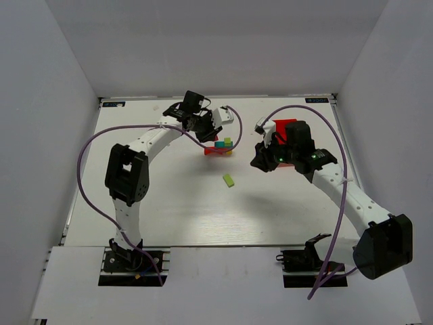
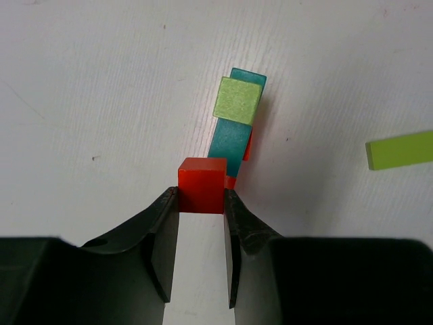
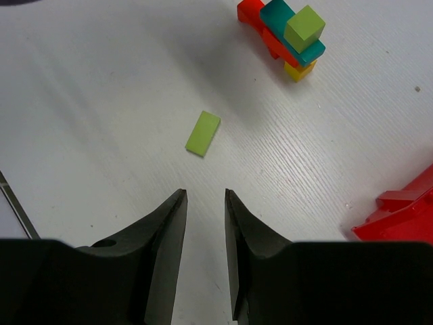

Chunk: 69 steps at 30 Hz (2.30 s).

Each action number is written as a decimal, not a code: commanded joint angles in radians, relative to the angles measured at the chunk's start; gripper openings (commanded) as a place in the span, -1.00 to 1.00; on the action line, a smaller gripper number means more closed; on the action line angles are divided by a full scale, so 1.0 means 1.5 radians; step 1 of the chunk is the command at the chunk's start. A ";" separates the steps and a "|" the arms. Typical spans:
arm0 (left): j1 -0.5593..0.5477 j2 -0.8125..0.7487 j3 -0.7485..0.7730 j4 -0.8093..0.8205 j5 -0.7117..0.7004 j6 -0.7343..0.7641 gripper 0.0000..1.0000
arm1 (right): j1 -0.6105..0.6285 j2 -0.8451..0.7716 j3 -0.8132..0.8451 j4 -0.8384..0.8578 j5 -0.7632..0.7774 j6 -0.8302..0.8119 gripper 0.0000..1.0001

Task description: Build the wood block tower

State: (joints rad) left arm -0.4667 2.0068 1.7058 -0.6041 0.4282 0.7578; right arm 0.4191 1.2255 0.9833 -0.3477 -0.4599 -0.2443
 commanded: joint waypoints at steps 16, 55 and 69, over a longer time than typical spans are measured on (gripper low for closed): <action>0.017 0.029 0.064 -0.061 0.110 0.135 -1.00 | -0.004 0.008 -0.003 0.008 -0.005 -0.010 -0.27; 0.004 0.061 0.110 -0.120 0.104 0.200 -0.90 | -0.012 0.004 -0.007 0.001 -0.029 -0.012 -0.27; 0.004 0.073 0.117 -0.120 0.116 0.188 -0.86 | -0.016 0.005 -0.009 0.001 -0.034 -0.012 -0.27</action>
State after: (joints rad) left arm -0.4557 2.1208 1.8469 -0.7815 0.5659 1.0451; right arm 0.4030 1.2350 0.9829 -0.3485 -0.4866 -0.2520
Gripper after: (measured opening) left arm 0.393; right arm 0.364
